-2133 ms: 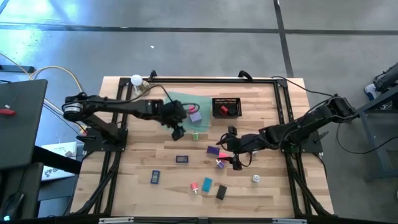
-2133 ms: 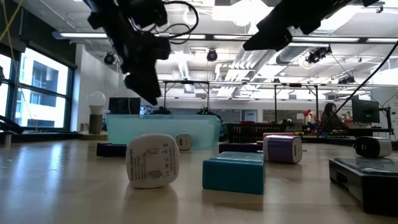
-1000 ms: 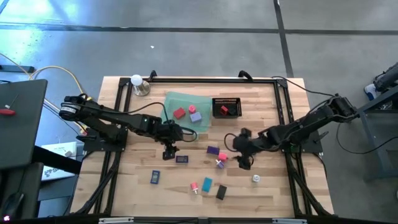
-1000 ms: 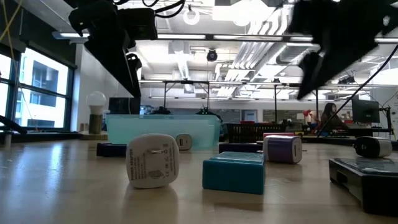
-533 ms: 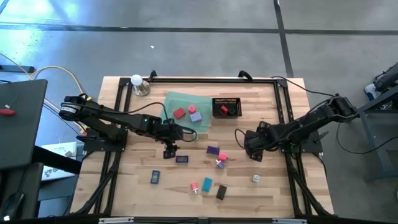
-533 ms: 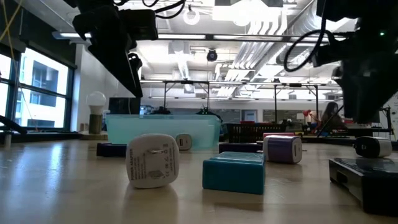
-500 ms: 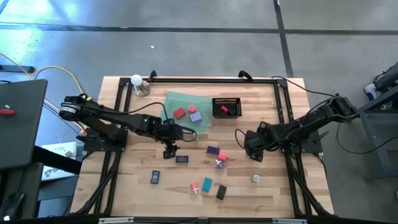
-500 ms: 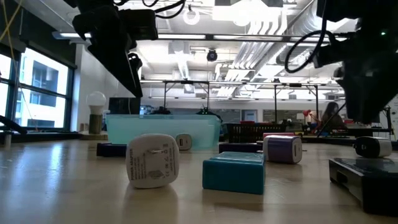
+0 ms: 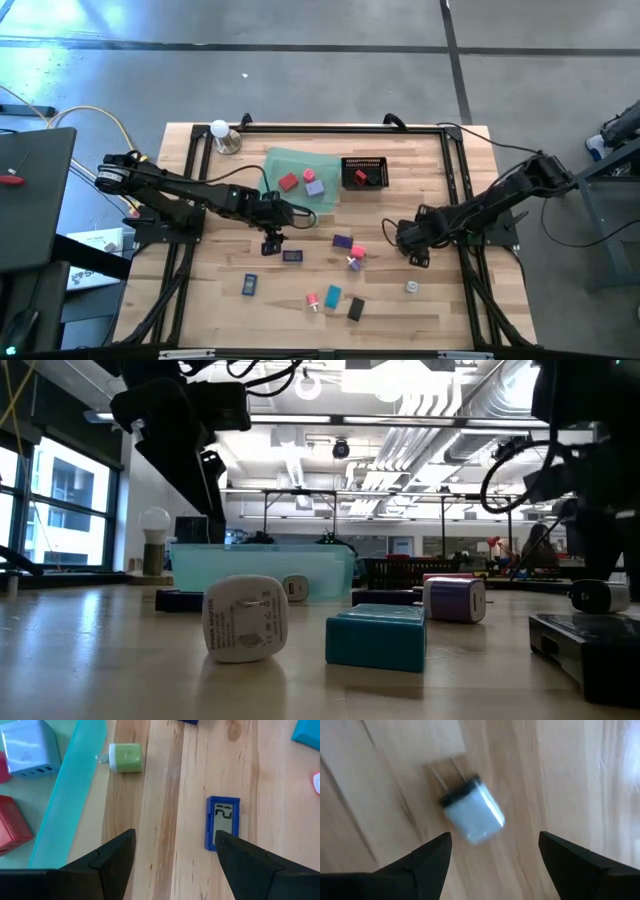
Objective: Pick & Place Office items
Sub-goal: Put the white charger adapter into the green bin
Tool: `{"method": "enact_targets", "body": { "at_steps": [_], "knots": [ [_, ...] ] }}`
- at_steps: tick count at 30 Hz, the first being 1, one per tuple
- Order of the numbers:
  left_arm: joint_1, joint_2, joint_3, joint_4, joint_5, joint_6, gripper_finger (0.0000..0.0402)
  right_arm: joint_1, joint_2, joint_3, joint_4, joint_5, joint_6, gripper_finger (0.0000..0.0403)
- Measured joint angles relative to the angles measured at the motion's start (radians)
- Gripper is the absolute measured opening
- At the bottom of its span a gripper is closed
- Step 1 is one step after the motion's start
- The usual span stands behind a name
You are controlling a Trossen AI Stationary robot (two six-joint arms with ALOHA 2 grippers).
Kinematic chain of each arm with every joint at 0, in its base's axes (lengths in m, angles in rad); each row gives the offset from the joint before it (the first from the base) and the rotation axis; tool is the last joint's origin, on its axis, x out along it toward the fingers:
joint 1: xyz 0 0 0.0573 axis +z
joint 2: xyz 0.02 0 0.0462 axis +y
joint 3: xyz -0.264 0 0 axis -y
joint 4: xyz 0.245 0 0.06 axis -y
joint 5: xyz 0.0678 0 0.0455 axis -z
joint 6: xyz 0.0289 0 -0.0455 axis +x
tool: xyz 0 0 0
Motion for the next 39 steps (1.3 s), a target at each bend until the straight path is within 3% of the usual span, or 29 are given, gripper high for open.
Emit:
{"method": "enact_targets", "body": {
  "at_steps": [4,18,25,32,39],
  "knots": [
    [0.000,0.000,0.000,0.010,0.000,0.000,0.0266,-0.001,0.000,-0.040,0.119,-0.007,-0.011,0.0290],
    [0.002,0.000,0.000,0.042,0.001,0.016,0.0266,-0.001,0.003,-0.093,0.177,0.006,-0.193,0.0283],
    [0.002,0.000,0.000,0.041,0.001,0.015,0.0266,0.000,0.005,-0.096,0.214,-0.013,-0.248,0.0227],
    [0.002,0.000,0.000,0.041,0.001,0.016,0.0266,0.001,0.005,-0.098,0.252,-0.039,-0.250,0.0120],
    [0.002,0.000,0.000,0.042,0.001,0.017,0.0266,0.000,0.007,-0.099,0.312,-0.025,-0.238,0.0115]
  ]
}}
